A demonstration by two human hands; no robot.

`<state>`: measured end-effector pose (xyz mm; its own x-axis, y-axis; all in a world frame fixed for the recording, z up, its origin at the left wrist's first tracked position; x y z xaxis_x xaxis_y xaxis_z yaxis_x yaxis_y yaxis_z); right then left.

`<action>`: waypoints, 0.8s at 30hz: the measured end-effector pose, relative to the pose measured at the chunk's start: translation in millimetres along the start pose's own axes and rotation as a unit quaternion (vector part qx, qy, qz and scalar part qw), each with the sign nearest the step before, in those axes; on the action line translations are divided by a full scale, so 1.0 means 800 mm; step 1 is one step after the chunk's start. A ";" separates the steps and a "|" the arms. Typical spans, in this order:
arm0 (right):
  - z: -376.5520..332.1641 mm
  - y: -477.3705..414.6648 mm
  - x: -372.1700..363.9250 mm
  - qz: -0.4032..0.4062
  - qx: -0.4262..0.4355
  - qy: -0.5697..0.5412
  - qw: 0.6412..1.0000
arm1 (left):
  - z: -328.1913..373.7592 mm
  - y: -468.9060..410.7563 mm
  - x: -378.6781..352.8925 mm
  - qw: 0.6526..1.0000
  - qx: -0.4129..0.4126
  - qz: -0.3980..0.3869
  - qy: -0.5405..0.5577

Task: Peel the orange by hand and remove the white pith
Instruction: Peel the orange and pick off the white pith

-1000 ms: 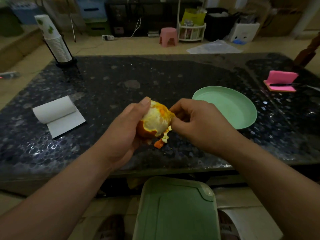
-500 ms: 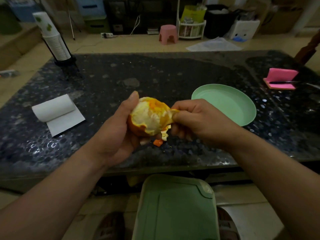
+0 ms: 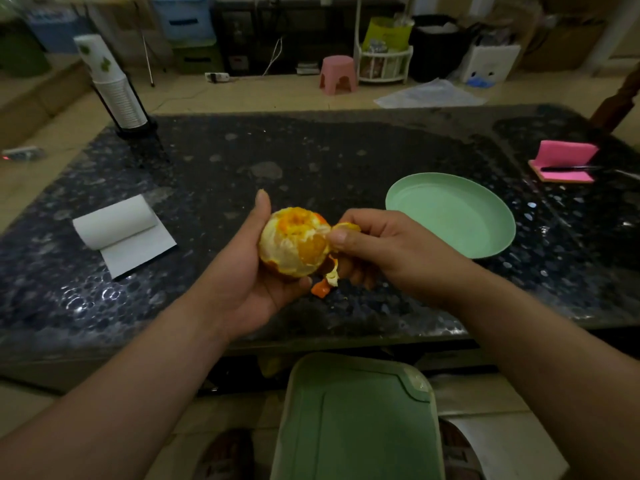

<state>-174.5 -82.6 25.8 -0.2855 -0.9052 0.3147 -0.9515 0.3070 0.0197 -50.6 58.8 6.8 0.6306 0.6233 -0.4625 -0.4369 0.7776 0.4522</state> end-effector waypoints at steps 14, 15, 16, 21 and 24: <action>0.010 -0.015 -0.031 -0.040 -0.016 -0.344 0.938 | -0.007 -0.007 0.005 0.979 0.050 -0.132 0.146; 0.011 -0.015 -0.031 -0.045 -0.015 -0.372 0.927 | -0.007 -0.008 0.006 0.977 0.054 -0.132 0.158; 0.011 -0.016 -0.032 -0.048 -0.015 -0.406 0.913 | -0.007 -0.008 0.007 0.973 0.058 -0.131 0.180; 0.025 -0.022 -0.025 0.009 -0.060 -0.291 0.955 | 0.005 -0.008 0.017 0.969 0.038 -0.112 0.216; 0.056 -0.037 -0.017 0.089 -0.092 0.118 0.985 | 0.004 -0.014 0.024 0.983 0.035 -0.051 0.170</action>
<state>-147.8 -92.8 -21.6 -0.3911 -0.7452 0.5401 -0.8454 0.5228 0.1091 -31.6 61.8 -4.9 0.4122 0.5427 -0.7319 -0.3293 0.8377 0.4356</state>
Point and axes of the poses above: each hand's wrist, its own y-axis away from the middle knuckle, its own x-axis out of the back of the hand, z = x × y, the point moved 3 cm from there along -y, towards the middle knuckle, and after that the axes turned 2 degrees about x, right-handed, at the moved point
